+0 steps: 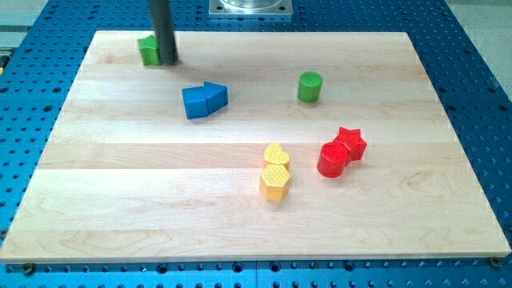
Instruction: Move the arm towards the blue triangle
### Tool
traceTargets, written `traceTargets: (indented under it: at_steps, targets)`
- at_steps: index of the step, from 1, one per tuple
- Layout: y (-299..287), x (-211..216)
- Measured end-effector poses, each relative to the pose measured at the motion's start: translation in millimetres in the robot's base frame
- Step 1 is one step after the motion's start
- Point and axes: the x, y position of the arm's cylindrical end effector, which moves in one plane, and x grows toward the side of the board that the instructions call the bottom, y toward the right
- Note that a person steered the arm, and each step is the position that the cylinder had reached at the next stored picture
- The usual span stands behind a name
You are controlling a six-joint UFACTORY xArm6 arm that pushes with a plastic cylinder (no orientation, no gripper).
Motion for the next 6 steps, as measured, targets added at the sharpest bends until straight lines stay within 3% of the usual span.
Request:
traceTargets:
  at_steps: [2,4,6]
  targets:
    - [-28.3,-8.8]
    - [-12.2,47.6]
    - [-12.2,47.6]
